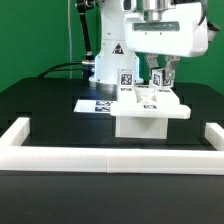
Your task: Assemble chair
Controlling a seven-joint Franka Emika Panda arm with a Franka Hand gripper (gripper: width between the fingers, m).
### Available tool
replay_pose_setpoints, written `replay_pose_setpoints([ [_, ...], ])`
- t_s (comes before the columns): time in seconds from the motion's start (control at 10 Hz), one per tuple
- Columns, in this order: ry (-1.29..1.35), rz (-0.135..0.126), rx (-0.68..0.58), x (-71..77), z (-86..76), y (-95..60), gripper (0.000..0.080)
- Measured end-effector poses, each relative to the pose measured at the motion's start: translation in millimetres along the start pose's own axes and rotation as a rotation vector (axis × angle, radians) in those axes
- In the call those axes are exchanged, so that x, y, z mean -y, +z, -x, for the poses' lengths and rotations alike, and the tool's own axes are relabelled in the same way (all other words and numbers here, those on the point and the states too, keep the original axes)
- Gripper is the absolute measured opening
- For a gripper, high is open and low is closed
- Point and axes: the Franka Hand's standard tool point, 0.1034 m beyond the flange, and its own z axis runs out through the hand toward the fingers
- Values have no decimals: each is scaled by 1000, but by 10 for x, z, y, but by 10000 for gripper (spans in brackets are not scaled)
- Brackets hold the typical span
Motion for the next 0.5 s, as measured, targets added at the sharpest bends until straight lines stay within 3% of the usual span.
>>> replay_pose_setpoints([
  [0.3, 171, -3, 2, 8, 13, 1, 288],
  [0.4, 164, -2, 2, 7, 13, 3, 383],
  [0.5, 147, -2, 2, 7, 13, 3, 537],
])
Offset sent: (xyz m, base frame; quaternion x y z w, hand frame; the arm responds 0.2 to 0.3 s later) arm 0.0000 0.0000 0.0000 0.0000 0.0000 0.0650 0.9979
